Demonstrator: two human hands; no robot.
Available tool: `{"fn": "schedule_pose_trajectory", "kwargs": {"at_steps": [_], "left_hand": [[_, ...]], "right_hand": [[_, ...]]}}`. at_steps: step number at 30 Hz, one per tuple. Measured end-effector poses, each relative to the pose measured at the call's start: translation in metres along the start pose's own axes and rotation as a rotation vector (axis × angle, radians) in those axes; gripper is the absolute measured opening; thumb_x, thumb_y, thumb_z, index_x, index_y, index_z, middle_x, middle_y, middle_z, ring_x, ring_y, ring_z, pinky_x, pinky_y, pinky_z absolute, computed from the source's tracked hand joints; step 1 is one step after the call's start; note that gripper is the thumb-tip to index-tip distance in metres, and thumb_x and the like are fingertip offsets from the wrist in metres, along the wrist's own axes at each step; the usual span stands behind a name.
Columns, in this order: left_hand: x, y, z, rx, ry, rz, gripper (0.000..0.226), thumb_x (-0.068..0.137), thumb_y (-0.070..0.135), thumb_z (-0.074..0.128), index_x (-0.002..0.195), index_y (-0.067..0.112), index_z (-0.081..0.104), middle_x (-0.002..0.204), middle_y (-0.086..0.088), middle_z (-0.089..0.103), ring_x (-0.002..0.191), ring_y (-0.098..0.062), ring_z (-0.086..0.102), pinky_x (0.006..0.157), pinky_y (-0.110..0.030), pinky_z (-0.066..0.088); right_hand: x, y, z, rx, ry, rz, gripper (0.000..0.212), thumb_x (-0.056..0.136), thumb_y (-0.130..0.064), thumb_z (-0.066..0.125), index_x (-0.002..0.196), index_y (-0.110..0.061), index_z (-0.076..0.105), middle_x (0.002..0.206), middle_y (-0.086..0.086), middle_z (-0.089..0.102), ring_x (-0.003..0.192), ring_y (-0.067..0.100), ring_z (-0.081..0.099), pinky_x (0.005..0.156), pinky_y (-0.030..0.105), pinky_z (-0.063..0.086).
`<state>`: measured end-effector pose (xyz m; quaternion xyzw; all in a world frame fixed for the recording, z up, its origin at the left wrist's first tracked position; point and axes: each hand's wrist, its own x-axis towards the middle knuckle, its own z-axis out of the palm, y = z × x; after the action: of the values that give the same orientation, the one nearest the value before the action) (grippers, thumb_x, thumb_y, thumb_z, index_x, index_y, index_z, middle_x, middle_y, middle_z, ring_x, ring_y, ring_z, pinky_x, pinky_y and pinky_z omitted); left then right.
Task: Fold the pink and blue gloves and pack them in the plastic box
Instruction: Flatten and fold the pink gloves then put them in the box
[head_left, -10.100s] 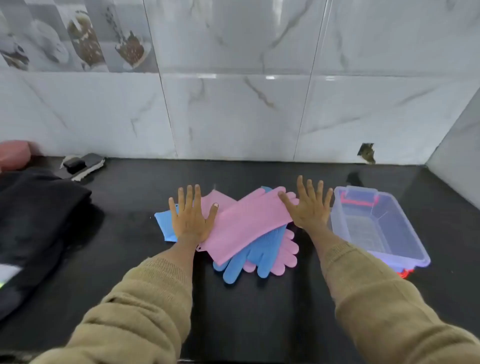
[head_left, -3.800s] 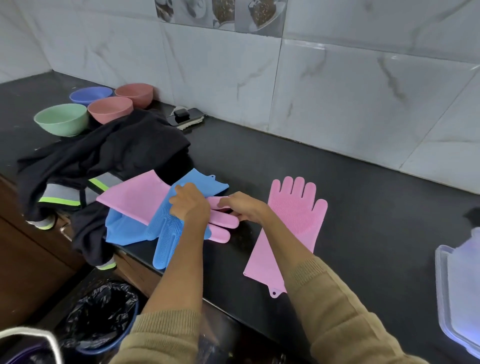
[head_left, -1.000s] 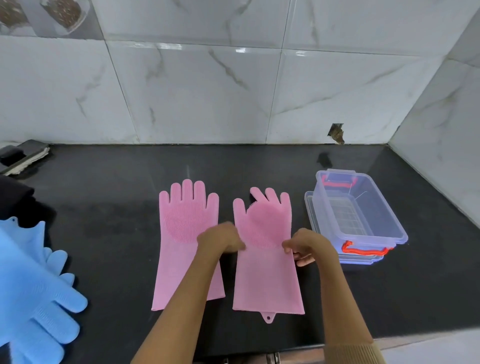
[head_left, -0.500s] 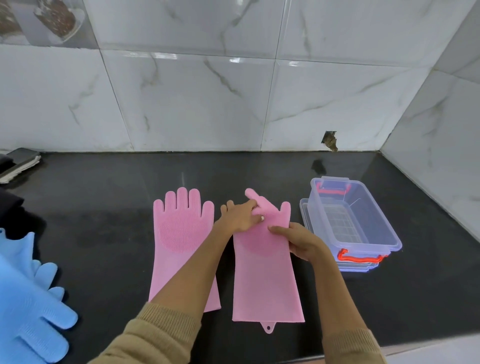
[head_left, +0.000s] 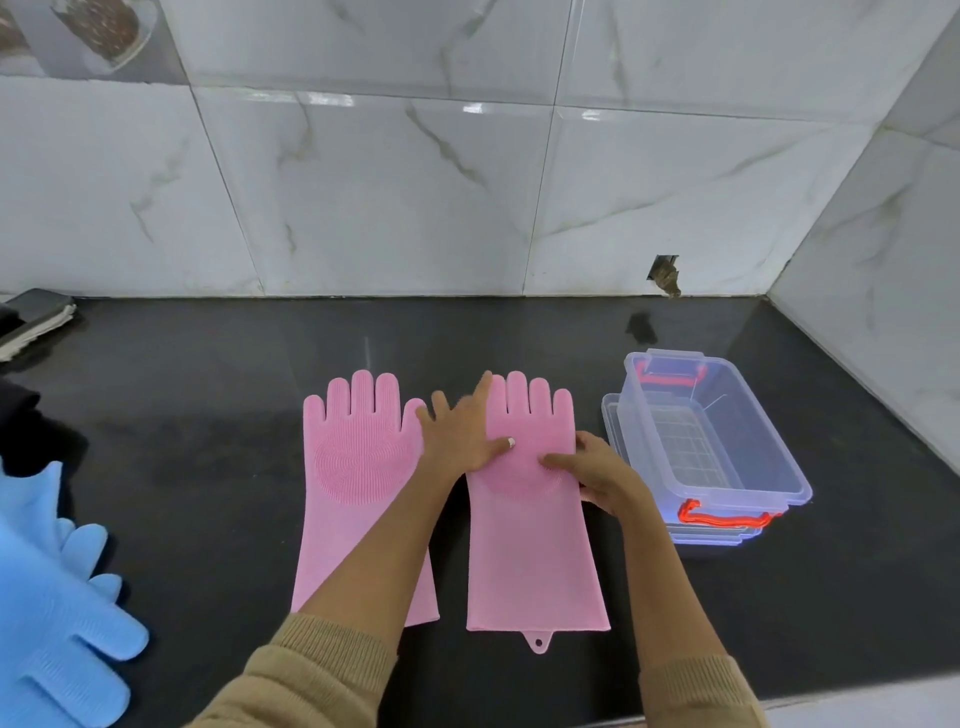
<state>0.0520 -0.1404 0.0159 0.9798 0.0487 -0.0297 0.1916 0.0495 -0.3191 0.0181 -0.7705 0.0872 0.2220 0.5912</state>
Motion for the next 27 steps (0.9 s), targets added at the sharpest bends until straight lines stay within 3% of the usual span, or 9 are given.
{"fn": "schedule_pose_trajectory", "kwargs": {"at_steps": [2,4,5,7,9,16,21,24,27], "left_hand": [[-0.006,-0.003,-0.003,0.113,0.147,-0.033,0.087,0.084,0.057,0.056,0.151,0.027,0.01,0.148,-0.007,0.034,0.13,-0.035,0.037,0.104,-0.052,0.032],[-0.014,-0.008,-0.004,-0.003,0.265,-0.183,0.071,0.086,0.05,0.059,0.143,0.018,0.031,0.136,-0.008,0.046,0.116,-0.03,0.053,0.092,-0.044,0.045],[-0.018,-0.011,-0.004,-0.102,0.254,-0.279,0.061,0.086,0.048,0.061,0.133,0.013,0.042,0.123,-0.007,0.055,0.104,-0.026,0.06,0.085,-0.037,0.049],[-0.025,-0.014,-0.003,-0.223,0.083,-0.379,0.043,0.087,0.046,0.061,0.109,0.009,0.056,0.093,-0.004,0.061,0.081,-0.02,0.062,0.073,-0.028,0.048],[-0.028,-0.013,-0.002,-0.269,-0.09,-0.371,0.032,0.088,0.041,0.062,0.093,0.01,0.055,0.082,-0.004,0.061,0.072,-0.019,0.061,0.071,-0.028,0.048],[-0.034,-0.012,-0.007,-0.312,-0.014,-0.422,0.015,0.092,0.011,0.055,0.103,0.003,0.062,0.09,-0.011,0.066,0.076,-0.023,0.059,0.068,-0.029,0.048],[-0.044,-0.015,-0.014,-0.336,0.054,-0.431,0.017,0.092,0.016,0.059,0.102,0.002,0.061,0.099,-0.015,0.068,0.09,-0.029,0.066,0.071,-0.032,0.048],[-0.052,-0.019,-0.018,-0.37,0.126,-0.413,0.024,0.092,0.026,0.06,0.1,0.003,0.063,0.098,-0.013,0.068,0.082,-0.025,0.06,0.068,-0.031,0.044],[-0.066,-0.041,-0.029,-0.385,0.293,-0.555,0.028,0.093,0.028,0.058,0.104,0.003,0.06,0.105,-0.015,0.066,0.092,-0.03,0.06,0.077,-0.037,0.049]], "right_hand": [[0.0,-0.002,-0.001,-0.204,0.128,-0.003,0.035,0.086,-0.021,0.067,0.116,-0.007,0.054,0.107,0.008,0.06,0.099,0.029,0.062,0.083,0.04,0.054],[0.001,-0.004,-0.001,-0.395,0.256,-0.061,0.033,0.089,-0.027,0.063,0.113,-0.005,0.06,0.107,0.009,0.064,0.092,0.025,0.062,0.085,0.036,0.051],[0.001,-0.004,0.0,-0.461,0.316,-0.092,0.03,0.09,-0.026,0.061,0.11,-0.004,0.063,0.109,0.012,0.067,0.091,0.025,0.062,0.087,0.034,0.049],[0.003,-0.003,0.001,-0.481,0.391,-0.117,0.026,0.09,-0.018,0.062,0.111,-0.004,0.066,0.115,0.013,0.067,0.098,0.026,0.064,0.094,0.036,0.048],[0.004,-0.001,0.004,-0.427,0.403,-0.124,0.026,0.087,-0.013,0.065,0.112,-0.005,0.067,0.116,0.013,0.068,0.101,0.027,0.065,0.098,0.039,0.05],[0.004,-0.001,0.007,-0.353,0.375,-0.141,0.023,0.083,-0.009,0.066,0.106,-0.008,0.07,0.107,0.012,0.071,0.092,0.027,0.067,0.092,0.043,0.054],[0.006,-0.004,0.015,-0.428,0.349,-0.188,0.023,0.084,-0.014,0.066,0.106,-0.01,0.07,0.107,0.008,0.071,0.093,0.021,0.065,0.091,0.034,0.049],[0.002,-0.005,0.02,-0.446,0.417,-0.188,0.023,0.087,-0.013,0.062,0.11,-0.007,0.066,0.111,0.011,0.069,0.099,0.023,0.064,0.092,0.033,0.048],[-0.011,-0.009,0.038,-0.36,0.517,-0.303,0.02,0.09,-0.01,0.058,0.108,-0.006,0.065,0.109,0.011,0.068,0.093,0.021,0.063,0.088,0.03,0.048]]}}
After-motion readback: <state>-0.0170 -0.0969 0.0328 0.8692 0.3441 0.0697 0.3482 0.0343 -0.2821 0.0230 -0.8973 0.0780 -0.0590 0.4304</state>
